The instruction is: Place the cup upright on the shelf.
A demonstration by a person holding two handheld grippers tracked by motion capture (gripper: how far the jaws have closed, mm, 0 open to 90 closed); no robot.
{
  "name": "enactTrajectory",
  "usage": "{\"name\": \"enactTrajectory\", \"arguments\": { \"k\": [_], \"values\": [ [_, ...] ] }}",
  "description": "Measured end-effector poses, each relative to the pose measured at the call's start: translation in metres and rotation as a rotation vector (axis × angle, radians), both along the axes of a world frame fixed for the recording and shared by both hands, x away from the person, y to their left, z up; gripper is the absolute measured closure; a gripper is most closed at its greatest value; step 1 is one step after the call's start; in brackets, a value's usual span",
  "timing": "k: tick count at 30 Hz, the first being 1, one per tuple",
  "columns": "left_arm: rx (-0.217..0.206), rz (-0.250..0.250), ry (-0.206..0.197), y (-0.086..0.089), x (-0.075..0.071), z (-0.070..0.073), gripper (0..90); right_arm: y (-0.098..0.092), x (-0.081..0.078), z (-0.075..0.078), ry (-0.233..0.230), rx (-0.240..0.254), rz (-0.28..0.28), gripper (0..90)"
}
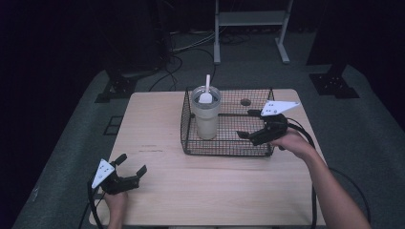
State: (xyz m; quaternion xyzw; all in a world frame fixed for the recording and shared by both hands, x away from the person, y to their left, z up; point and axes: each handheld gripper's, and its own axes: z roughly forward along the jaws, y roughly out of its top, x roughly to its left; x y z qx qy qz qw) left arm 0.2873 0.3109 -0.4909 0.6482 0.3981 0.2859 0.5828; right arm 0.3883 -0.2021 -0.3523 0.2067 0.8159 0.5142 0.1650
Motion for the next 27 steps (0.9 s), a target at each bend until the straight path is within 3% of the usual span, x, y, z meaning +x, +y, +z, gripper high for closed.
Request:
{"name": "enactTrajectory", "arguments": {
  "k": [9,27],
  "values": [
    [0.004,-0.001,-0.001,0.0,0.0,0.0,0.0,-0.01,-0.017,-0.008,0.008,0.034,0.007,9.1],
    [0.024,-0.003,0.002,-0.001,0.001,0.0,0.0,-0.025,-0.04,-0.031,0.025,0.048,0.002,9.1]
  ]
}}
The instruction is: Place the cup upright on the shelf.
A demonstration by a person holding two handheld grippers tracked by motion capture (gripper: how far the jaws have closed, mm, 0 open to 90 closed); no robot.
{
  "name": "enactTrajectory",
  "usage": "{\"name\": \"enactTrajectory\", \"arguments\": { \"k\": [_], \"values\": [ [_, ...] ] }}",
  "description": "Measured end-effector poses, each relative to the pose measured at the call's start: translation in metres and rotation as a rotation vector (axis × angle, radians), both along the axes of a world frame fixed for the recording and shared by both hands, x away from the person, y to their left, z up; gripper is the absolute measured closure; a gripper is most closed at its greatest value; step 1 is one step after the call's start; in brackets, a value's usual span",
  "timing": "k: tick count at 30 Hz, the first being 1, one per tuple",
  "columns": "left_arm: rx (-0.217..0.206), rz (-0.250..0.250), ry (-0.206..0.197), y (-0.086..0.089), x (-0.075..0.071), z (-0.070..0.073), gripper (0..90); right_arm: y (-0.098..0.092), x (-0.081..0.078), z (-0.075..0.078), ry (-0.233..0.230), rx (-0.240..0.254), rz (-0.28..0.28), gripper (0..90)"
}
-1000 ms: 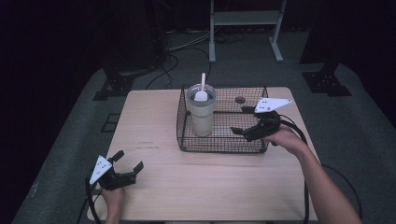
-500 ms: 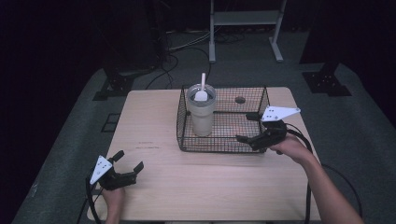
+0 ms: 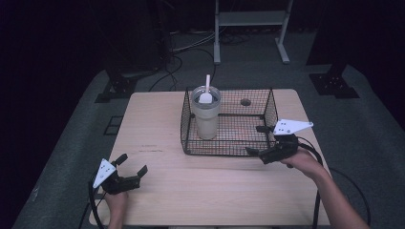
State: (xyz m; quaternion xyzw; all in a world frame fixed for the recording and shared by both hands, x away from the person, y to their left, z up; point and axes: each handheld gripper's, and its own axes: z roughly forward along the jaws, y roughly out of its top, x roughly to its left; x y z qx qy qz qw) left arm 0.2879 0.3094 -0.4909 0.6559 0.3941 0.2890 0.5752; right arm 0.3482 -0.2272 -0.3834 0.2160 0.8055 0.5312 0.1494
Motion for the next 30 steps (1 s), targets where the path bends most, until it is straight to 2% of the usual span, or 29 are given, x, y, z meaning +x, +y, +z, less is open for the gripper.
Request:
{"name": "enactTrajectory", "arguments": {
  "k": [9,13,18,22,26,30],
  "values": [
    [0.007,0.0,0.001,-0.001,0.0,0.0,0.0,-0.005,-0.008,-0.008,0.006,0.003,0.003,9.1],
    [0.007,0.001,0.001,-0.001,0.0,0.0,0.0,-0.007,-0.012,-0.012,0.008,-0.013,0.0,9.1],
    [0.012,0.0,0.002,-0.001,0.0,0.0,0.0,-0.011,-0.019,-0.016,0.011,0.01,0.001,9.2],
    [0.012,0.0,0.002,-0.001,0.0,0.0,0.0,-0.012,-0.022,-0.018,0.012,-0.003,0.0,9.1],
    [0.011,0.001,0.002,-0.001,0.0,0.0,0.0,-0.015,-0.027,-0.024,0.027,0.011,-0.003,9.2],
    [0.011,0.002,0.002,-0.001,0.0,0.0,0.0,-0.015,-0.03,-0.028,0.038,-0.002,-0.006,9.1]
  ]
}}
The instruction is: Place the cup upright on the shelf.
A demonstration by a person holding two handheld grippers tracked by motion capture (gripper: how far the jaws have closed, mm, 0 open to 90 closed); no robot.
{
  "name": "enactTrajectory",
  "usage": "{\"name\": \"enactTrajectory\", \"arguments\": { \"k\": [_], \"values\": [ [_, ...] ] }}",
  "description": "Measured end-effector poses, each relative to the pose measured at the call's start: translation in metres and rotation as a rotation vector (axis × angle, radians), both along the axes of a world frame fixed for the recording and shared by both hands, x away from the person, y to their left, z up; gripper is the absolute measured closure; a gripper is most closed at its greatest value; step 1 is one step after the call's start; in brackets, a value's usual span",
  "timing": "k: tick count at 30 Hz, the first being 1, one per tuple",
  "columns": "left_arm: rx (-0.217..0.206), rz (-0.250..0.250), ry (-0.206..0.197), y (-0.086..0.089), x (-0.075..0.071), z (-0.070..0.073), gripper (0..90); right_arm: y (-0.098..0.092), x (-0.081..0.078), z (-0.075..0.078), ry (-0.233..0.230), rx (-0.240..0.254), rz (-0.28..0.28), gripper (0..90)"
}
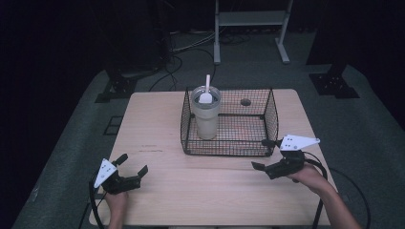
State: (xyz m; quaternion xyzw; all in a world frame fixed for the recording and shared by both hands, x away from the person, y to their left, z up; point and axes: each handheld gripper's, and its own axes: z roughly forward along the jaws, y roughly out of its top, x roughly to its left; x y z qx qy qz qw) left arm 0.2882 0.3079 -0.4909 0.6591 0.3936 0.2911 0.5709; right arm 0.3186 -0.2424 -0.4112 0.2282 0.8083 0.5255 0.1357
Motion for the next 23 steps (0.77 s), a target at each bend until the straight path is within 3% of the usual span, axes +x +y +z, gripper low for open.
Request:
{"name": "enactTrajectory", "arguments": {
  "k": [6,20,23],
  "values": [
    [0.004,-0.001,0.003,0.0,0.0,0.0,0.0,-0.001,-0.005,-0.007,0.002,0.014,-0.001,9.2],
    [0.001,0.004,0.005,0.0,0.0,0.0,0.0,-0.01,-0.018,-0.033,0.042,-0.003,-0.044,9.2],
    [0.001,0.008,0.006,0.0,0.0,0.0,0.0,-0.012,-0.024,-0.036,0.035,0.021,-0.059,9.2]
  ]
}}
